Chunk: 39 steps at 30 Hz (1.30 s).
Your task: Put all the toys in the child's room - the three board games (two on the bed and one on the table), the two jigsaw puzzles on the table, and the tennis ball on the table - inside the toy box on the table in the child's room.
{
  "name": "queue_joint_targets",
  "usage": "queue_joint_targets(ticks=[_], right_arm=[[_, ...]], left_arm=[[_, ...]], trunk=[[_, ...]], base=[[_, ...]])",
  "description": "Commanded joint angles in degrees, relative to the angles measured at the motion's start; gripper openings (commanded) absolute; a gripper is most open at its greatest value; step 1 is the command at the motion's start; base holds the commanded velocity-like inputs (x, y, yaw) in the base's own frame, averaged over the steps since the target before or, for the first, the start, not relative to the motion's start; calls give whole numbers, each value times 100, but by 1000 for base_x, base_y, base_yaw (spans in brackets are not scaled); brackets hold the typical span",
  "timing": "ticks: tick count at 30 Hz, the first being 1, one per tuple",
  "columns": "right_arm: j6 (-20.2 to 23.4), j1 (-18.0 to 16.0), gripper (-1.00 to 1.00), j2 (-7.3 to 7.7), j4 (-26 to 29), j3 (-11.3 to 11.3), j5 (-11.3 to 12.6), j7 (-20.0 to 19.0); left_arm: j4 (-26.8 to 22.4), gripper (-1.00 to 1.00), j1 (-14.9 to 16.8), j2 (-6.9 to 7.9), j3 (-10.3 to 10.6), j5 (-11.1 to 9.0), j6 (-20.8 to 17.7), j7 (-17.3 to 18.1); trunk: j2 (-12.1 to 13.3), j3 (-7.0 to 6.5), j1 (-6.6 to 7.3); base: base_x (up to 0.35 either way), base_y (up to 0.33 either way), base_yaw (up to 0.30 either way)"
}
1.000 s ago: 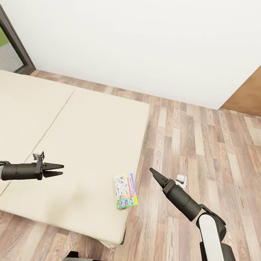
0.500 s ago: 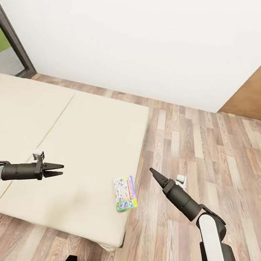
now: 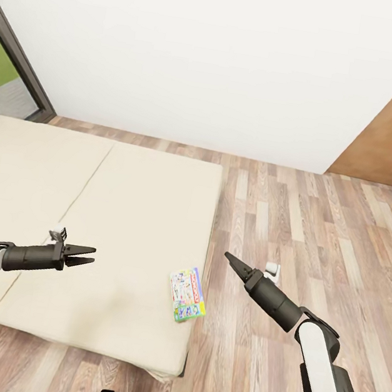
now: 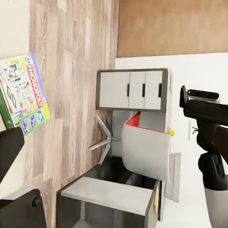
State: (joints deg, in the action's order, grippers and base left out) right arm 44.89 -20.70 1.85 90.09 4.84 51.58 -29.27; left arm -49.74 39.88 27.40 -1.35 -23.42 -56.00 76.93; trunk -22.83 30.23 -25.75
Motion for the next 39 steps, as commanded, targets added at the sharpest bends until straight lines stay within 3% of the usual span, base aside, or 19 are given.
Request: queue_joint_targets(ticks=[1,39], right_arm=[[38,-4,100,-1,1,8,10,-8],[38,-4,100,-1,2,8,10,-5]], left_arm=[[0,100,3,2,3,-15,-52,6],[0,100,3,2,8,-14,-52,1]], trunk=[[-9,-2,-3],[-9,-360,-3]], base=[[0,0,0],[0,0,0]])
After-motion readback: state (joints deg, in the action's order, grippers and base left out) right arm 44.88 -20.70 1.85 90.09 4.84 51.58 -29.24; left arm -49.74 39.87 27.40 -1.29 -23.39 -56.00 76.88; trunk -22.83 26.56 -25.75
